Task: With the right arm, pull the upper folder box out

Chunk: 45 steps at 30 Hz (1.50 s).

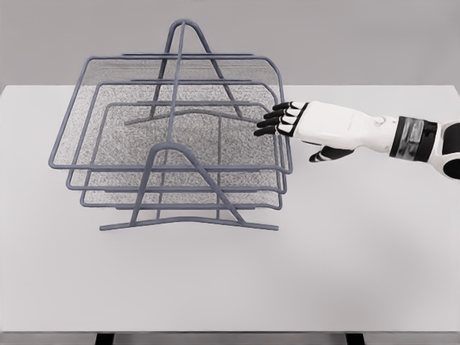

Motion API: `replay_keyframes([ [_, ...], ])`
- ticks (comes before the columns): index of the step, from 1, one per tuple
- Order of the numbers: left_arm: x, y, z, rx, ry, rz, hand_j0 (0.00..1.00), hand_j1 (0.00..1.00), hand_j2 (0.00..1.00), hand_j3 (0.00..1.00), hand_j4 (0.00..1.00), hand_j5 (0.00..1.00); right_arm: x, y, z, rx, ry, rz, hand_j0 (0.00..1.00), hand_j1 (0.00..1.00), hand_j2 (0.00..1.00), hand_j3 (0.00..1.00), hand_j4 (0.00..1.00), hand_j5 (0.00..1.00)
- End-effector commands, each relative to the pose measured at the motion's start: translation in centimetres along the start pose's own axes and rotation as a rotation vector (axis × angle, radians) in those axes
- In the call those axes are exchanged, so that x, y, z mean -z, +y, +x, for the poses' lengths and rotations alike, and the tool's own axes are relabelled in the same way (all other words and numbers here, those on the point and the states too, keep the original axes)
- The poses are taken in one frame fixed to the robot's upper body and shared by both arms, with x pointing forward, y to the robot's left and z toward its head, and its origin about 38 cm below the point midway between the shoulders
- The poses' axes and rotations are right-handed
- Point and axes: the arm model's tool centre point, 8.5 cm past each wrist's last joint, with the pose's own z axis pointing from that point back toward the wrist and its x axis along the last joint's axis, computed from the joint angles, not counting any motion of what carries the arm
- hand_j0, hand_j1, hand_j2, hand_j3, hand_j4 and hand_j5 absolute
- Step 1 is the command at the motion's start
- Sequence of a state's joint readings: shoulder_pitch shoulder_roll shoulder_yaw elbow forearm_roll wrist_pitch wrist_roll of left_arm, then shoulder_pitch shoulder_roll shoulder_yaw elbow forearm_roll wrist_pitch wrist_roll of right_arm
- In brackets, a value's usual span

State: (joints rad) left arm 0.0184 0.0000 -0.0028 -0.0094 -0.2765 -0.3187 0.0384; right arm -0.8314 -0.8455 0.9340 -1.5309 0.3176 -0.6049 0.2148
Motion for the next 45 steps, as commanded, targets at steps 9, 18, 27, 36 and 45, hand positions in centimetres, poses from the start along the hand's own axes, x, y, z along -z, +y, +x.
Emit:
replay_keyframes([
  [9,0.0,0.0,0.0,0.0,0.0,0.0,1.0,1.0,1.0,1.0,1.0,1.0,-2.8,0.0,-1.1,-0.053,0.062,0.058,1.0,1.0,1.0,1.0,1.0,1.0],
  [18,0.0,0.0,0.0,0.0,0.0,0.0,1.0,1.0,1.0,1.0,1.0,1.0,-5.6,-0.1,-2.0,-0.063,0.12,0.091,1.0,1.0,1.0,1.0,1.0,1.0],
  [27,0.0,0.0,0.0,0.0,0.0,0.0,1.0,1.0,1.0,1.0,1.0,1.0,-7.5,0.3,-2.5,-0.061,0.159,0.122,1.0,1.0,1.0,1.0,1.0,1.0],
  [36,0.0,0.0,0.0,0.0,0.0,0.0,1.0,1.0,1.0,1.0,1.0,1.0,-10.2,0.4,-3.0,-0.055,0.223,0.117,1.0,1.0,1.0,1.0,1.0,1.0],
  [45,0.0,0.0,0.0,0.0,0.0,0.0,1.0,1.0,1.0,1.0,1.0,1.0,-13.0,-0.9,-3.5,-0.064,0.284,0.103,1.0,1.0,1.0,1.0,1.0,1.0],
])
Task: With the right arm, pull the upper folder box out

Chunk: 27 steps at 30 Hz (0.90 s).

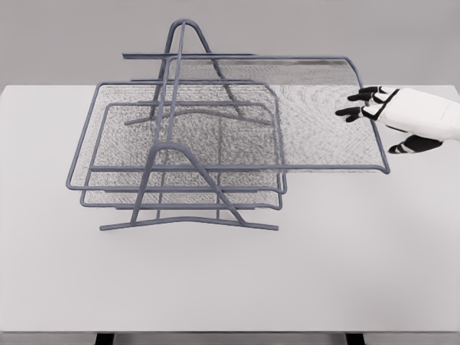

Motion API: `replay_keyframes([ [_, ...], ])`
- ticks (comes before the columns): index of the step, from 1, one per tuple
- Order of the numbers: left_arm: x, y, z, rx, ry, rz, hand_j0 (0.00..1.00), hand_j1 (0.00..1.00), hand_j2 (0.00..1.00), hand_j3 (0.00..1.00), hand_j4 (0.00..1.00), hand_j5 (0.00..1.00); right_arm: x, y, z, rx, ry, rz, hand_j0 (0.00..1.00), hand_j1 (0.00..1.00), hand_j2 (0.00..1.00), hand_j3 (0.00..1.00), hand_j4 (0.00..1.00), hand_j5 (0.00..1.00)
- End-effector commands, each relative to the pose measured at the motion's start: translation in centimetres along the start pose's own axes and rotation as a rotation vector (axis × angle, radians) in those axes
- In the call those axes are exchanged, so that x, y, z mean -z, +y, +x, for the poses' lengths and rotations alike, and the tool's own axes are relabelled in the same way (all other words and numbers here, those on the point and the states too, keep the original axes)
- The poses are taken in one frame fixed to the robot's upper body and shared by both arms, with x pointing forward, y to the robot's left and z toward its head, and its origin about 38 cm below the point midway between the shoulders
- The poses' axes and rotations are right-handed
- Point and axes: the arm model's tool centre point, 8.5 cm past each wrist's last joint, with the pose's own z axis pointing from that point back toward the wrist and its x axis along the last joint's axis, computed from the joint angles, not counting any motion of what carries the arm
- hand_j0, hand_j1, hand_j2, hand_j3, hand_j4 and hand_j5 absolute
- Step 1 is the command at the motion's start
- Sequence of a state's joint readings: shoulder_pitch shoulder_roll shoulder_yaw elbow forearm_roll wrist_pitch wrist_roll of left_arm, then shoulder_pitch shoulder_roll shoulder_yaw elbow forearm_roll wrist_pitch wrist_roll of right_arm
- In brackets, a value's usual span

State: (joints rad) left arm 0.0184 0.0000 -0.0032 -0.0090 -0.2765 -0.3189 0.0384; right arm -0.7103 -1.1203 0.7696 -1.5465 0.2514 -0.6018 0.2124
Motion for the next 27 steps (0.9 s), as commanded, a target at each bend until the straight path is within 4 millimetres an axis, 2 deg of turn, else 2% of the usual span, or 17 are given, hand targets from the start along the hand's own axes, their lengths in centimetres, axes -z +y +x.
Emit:
replay_keyframes([
  [1,0.0,0.0,0.0,0.0,0.001,0.0,1.0,1.0,1.0,1.0,1.0,1.0,-0.9,0.1,-0.8,-0.077,0.036,0.049,1.0,1.0,1.0,1.0,1.0,1.0],
  [8,0.0,0.0,0.0,0.0,0.0,0.0,1.0,1.0,1.0,1.0,1.0,1.0,-2.0,-0.5,-1.2,-0.078,0.057,0.049,1.0,1.0,1.0,1.0,1.0,1.0],
  [12,0.0,0.0,0.0,0.0,0.0,0.0,1.0,1.0,1.0,1.0,1.0,1.0,-2.0,-0.5,-1.2,-0.078,0.057,0.049,1.0,1.0,1.0,1.0,1.0,1.0],
  [14,0.0,0.0,0.0,0.0,0.0,0.0,1.0,1.0,1.0,1.0,1.0,1.0,-2.2,-1.4,-1.4,-0.089,0.067,0.026,1.0,1.0,1.0,1.0,1.0,1.0],
  [27,0.0,0.0,0.0,0.0,0.0,0.0,1.0,1.0,1.0,1.0,1.0,1.0,-2.3,-1.5,-1.4,-0.091,0.068,0.024,1.0,1.0,1.0,1.0,1.0,1.0],
])
